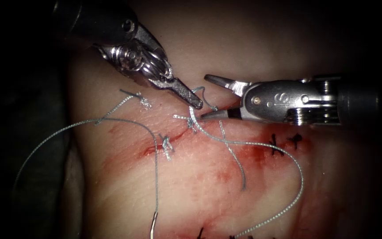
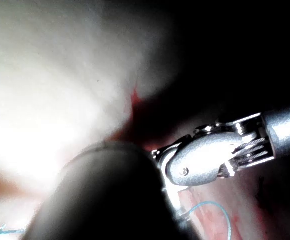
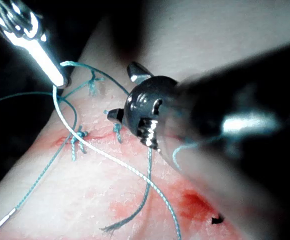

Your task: Wound Closure

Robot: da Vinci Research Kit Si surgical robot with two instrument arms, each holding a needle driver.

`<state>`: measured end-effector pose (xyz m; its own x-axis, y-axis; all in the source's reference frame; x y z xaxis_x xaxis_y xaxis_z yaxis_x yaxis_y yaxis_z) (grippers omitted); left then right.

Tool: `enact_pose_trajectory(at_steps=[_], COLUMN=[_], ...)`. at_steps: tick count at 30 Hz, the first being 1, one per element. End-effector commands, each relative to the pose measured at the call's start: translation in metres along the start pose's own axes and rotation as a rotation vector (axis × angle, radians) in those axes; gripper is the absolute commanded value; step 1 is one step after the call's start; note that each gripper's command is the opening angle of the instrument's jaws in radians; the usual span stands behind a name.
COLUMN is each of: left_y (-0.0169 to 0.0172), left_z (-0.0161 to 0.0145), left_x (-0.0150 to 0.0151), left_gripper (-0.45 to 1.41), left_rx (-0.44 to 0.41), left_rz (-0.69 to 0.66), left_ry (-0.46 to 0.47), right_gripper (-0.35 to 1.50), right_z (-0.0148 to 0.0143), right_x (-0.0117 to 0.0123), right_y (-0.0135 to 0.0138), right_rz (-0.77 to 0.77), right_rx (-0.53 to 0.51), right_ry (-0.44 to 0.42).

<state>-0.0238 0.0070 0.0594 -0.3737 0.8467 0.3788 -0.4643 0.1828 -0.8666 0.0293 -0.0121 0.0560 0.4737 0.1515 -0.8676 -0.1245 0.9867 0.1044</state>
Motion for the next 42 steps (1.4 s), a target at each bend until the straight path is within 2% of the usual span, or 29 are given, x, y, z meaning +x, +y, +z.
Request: enact_pose_trajectory(at_steps=[1, 7, 10, 14, 19, 42], left_y=[0.0001, 0.0004, 0.0006, 0.0009, 0.0008, 0.0022], left_z=[0.0006, 0.0007, 0.0007, 0.0006, 0.0004, 0.0009], left_x=[0.0004, 0.0003, 0.0002, 0.0002, 0.0000, 0.0000], left_gripper=[-0.45, -0.45, -0.45, -0.45, -0.45, -0.45], left_rx=[-0.003, -0.005, -0.009, -0.014, -0.018, -0.027], left_rz=[0.000, -0.001, -0.002, -0.004, 0.005, 0.008], left_ry=[0.001, -0.001, -0.002, -0.004, -0.016, -0.040], right_gripper=[0.86, 0.78, 0.81, 0.73, 0.78, 0.73], right_z=[0.0014, 0.0017, 0.0021, 0.0029, 0.0043, 0.0049], right_x=[0.0001, -0.0003, -0.0006, -0.0011, -0.0020, -0.0014], right_y=[-0.0001, 0.0002, 0.0001, -0.0005, -0.0009, -0.0006], right_rz=[0.001, 0.000, 0.003, 0.010, -0.003, 0.011], right_rx=[-0.001, -0.006, -0.008, -0.010, -0.020, -0.042], right_ry=[0.001, -0.001, -0.002, -0.004, 0.000, 0.036])
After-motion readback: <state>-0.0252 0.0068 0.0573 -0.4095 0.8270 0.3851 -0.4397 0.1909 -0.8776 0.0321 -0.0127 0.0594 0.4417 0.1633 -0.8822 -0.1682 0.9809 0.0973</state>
